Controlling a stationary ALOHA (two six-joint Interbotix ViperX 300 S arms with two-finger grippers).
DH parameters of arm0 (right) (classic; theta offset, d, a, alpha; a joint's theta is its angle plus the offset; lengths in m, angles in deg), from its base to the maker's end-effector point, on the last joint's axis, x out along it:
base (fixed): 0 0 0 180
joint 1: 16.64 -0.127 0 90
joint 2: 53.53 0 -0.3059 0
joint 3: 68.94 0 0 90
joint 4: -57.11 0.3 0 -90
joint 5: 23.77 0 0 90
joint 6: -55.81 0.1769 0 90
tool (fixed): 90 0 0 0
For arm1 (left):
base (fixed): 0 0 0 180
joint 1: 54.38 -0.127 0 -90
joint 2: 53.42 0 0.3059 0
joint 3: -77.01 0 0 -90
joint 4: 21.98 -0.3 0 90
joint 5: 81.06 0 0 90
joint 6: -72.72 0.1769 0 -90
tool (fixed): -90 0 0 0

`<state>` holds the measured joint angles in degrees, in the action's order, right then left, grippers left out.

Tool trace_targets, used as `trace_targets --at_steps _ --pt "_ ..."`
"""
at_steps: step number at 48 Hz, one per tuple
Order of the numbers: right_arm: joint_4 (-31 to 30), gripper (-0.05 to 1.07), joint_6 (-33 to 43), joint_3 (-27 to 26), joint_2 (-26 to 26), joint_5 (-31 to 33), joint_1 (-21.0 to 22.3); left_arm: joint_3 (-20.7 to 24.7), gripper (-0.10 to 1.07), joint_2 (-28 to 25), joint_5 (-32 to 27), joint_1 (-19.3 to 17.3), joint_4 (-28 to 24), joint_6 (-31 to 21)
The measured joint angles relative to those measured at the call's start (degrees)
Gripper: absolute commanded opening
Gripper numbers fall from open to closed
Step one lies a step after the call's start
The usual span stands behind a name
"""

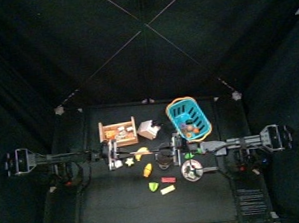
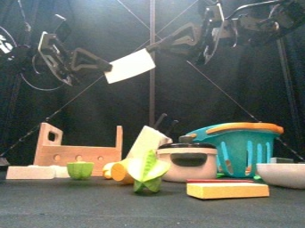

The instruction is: Grab cleaver with other hand

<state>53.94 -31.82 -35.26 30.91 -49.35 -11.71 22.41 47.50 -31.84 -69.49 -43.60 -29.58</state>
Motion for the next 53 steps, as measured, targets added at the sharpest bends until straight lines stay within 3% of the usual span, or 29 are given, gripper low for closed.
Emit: trace_targets --at_steps 8,13,39,53 --pt "0.3 0.96 0.1 0.0 0.7 0.1 0.0 0.0 0.44 0.1 0.0 0.2 0.0 -0.2" --pt "0.4 1.04 0.3 0.0 0.7 0.1 -0.1 -0.1 0.44 0.1 0.0 0.2 0.0 -0.1" --pt "0.4 1.04 0.3 0.1 1.2 0.5 -0.2 -1.5 0.44 1.1 -0.1 0.3 0.0 -0.2" --pt "3.3 1.04 0.3 0.1 1.5 2.5 -0.2 -1.9 0.44 1.1 -0.1 0.3 0.0 -0.1"
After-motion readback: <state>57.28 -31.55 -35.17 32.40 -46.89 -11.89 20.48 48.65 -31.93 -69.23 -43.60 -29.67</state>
